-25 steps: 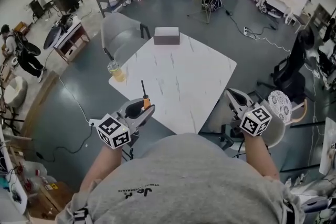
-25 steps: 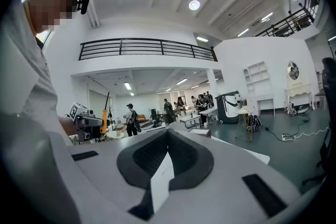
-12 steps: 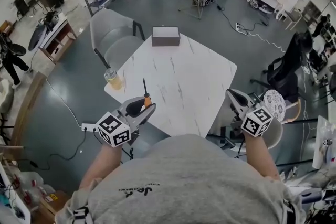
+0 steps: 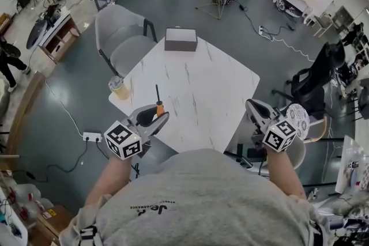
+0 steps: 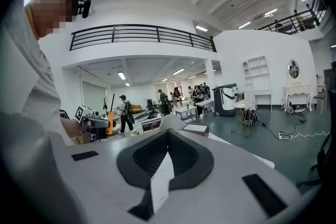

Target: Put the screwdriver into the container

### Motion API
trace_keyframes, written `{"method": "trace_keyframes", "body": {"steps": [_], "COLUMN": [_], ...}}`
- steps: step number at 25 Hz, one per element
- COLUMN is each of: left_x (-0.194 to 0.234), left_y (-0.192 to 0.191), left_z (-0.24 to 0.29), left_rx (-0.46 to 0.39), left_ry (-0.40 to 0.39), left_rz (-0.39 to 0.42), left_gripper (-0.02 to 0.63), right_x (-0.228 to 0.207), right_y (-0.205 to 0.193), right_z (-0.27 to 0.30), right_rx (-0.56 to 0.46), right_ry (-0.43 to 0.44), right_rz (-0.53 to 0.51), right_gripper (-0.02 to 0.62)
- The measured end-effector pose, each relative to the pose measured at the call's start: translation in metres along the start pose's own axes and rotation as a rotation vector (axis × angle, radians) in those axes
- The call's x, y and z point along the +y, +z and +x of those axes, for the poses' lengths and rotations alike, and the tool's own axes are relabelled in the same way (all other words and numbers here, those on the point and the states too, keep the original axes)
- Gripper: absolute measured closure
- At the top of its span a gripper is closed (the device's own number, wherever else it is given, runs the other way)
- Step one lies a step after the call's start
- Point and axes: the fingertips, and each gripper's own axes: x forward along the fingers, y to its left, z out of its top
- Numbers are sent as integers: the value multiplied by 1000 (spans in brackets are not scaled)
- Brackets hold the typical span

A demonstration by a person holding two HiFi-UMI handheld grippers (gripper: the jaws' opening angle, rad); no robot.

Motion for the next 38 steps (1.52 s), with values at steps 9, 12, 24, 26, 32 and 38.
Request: {"method": "trace_keyframes", "body": {"steps": [9,12,24,26,32,38], "left_x": [-1,-8,-9,7,73,139], "left_y": [-7,-13,-23,-22,-2,32], "left_z": [47,68,87,86,88,111], "left_rx": [25,47,138,154,196,281], "left_ry": [153,229,339,319,254,233], "left_rz": [-10,-28,-57,-37,55,192], "left_gripper": [483,483,483,483,483,484], "right_x": [-64,-91,-131,-130,-126,-146], "right_y": [-14,-17,-26,-24,5,39], "right_z": [30,48,109,121,162,217], "right_rx": [-14,-34,-58,-44,-29,-37], "right_ry": [152,236,348,336,283,242], "right_rz": [27,31,23,15,-47,-111], "right_gripper": [586,586,586,586,586,586]}}
